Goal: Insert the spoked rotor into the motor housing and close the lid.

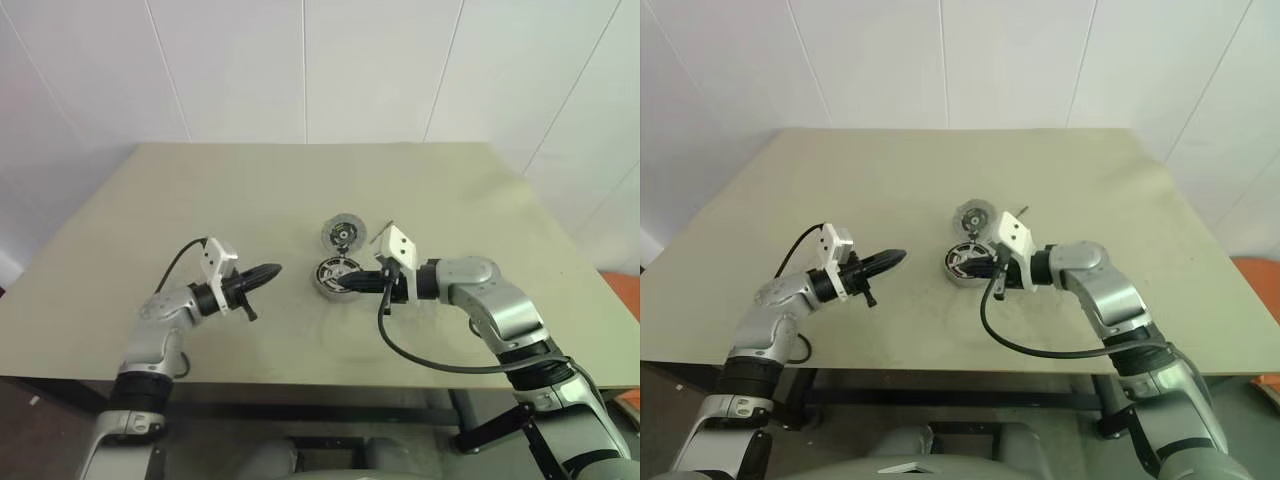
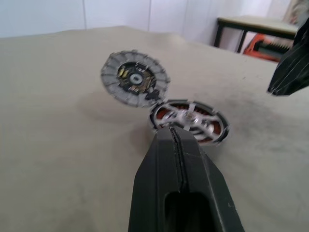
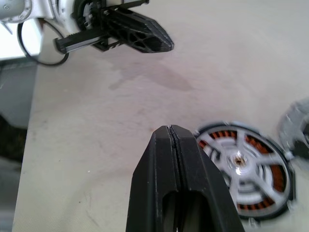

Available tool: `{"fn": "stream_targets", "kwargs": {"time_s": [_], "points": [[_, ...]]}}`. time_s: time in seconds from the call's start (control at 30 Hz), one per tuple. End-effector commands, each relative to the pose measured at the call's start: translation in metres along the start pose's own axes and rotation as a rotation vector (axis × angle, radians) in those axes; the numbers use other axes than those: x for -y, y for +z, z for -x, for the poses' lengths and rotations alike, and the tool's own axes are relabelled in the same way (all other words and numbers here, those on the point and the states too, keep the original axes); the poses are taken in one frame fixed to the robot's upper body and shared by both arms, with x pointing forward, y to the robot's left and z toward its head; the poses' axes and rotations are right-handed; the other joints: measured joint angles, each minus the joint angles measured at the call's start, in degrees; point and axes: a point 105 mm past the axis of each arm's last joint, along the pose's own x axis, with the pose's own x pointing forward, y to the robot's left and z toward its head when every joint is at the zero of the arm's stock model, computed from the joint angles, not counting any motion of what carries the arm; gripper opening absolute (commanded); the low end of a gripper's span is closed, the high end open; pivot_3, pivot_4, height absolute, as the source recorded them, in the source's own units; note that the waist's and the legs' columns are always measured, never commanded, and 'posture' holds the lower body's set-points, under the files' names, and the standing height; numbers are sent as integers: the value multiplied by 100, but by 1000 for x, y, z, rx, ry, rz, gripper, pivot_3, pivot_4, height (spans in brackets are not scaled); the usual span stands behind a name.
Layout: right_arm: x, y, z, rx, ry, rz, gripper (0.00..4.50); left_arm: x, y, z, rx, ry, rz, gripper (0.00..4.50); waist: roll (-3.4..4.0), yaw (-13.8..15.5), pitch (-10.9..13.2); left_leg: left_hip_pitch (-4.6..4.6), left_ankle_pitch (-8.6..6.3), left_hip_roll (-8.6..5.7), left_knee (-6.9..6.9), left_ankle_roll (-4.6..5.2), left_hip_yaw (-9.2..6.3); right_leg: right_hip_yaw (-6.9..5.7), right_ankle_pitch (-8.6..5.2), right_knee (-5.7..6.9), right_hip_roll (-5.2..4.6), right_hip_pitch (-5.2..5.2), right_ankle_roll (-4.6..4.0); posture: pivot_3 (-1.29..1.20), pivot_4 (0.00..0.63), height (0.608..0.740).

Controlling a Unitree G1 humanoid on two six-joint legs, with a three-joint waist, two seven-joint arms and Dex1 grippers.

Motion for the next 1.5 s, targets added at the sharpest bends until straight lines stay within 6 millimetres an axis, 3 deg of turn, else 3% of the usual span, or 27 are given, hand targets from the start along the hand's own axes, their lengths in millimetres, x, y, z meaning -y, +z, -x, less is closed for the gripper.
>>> {"fn": "stream_targets", "kwargs": {"time_s": [0.03,0.13,0.23,0.43,0.7,1.03,1.17,1.4,1.5], "points": [[2,4,2,-104,67,144,409,0,13,2,30,13,-109,0,1,-1,1,-1,0,-2,0,0,2,0,-1,-1,-3,0,-1,0,0,740],[3,-4,2,-235,118,262,1198,1,9,2,23,18,-125,0,2,-15,1,-2,0,-4,0,-1,6,1,-1,-3,-5,-1,-1,0,0,740],[12,-8,2,-326,126,371,2317,3,7,-1,25,17,-125,0,2,-17,2,-2,0,-1,-4,-1,6,1,-1,-2,-3,-4,-1,0,0,740],[29,-2,-3,-442,133,567,4353,1,4,-3,25,34,-121,0,4,-19,3,-2,0,-1,-5,-1,6,1,0,-1,-1,-8,-1,0,0,740],[50,2,-10,-517,121,700,4439,-1,1,-4,20,53,-127,0,6,-17,4,-2,0,-2,-8,-1,5,1,12,3,1,-10,-24,0,0,740],[59,-16,-10,-579,126,729,4439,-2,-2,1,12,73,-142,0,12,-25,7,-2,0,-4,-12,-1,5,1,11,4,0,-14,-28,0,0,740],[58,-24,-10,-586,132,708,3505,-2,-2,1,14,77,-142,0,15,-27,9,-1,0,-3,-13,-1,4,2,10,7,1,-15,-31,0,0,740],[59,-25,-10,-580,126,698,1025,-2,-2,1,14,81,-138,0,17,-27,11,-1,0,-3,-14,-1,4,2,9,7,3,-15,-32,0,0,740],[61,-22,-11,-570,107,703,204,-2,-1,0,15,82,-136,0,20,-32,13,5,0,-2,-14,-1,4,2,9,10,2,-11,-32,0,0,740]]}}
